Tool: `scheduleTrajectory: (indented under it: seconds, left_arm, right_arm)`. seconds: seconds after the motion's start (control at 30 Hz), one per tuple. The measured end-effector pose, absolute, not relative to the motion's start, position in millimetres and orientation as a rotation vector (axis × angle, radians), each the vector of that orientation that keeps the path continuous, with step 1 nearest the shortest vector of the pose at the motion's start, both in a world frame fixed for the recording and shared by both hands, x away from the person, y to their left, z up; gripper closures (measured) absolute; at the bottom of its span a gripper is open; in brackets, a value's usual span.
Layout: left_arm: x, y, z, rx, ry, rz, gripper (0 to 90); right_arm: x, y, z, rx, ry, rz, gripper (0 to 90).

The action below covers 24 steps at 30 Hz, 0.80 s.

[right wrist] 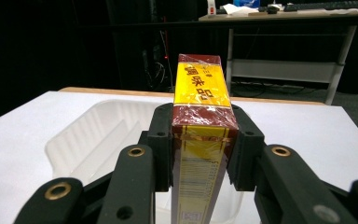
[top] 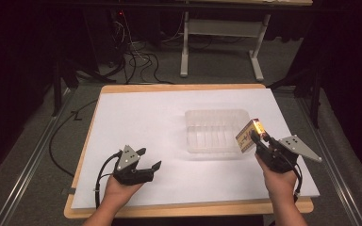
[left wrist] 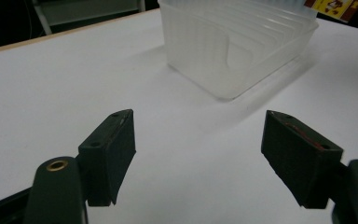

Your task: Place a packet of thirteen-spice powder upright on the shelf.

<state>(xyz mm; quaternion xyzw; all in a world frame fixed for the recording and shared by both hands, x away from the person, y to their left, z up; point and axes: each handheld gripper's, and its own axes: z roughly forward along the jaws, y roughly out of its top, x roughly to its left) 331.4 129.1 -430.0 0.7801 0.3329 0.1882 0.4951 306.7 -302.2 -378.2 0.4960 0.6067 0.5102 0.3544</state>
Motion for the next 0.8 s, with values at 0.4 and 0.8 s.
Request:
scheduleTrajectory:
  seconds: [0.4,0.8]
  left_arm:
    - [333.7,129.4,-432.1,1.915,0.781,0.471,26.4]
    - [331.6,121.5,-435.1,1.953,0.746,0.452,26.3]
  right_arm:
    - [336.8,-294.2,-373.3,1.327,1.55,1.263,68.3]
    - [361.4,-297.9,-375.6,1.363,1.5,1.196,68.2]
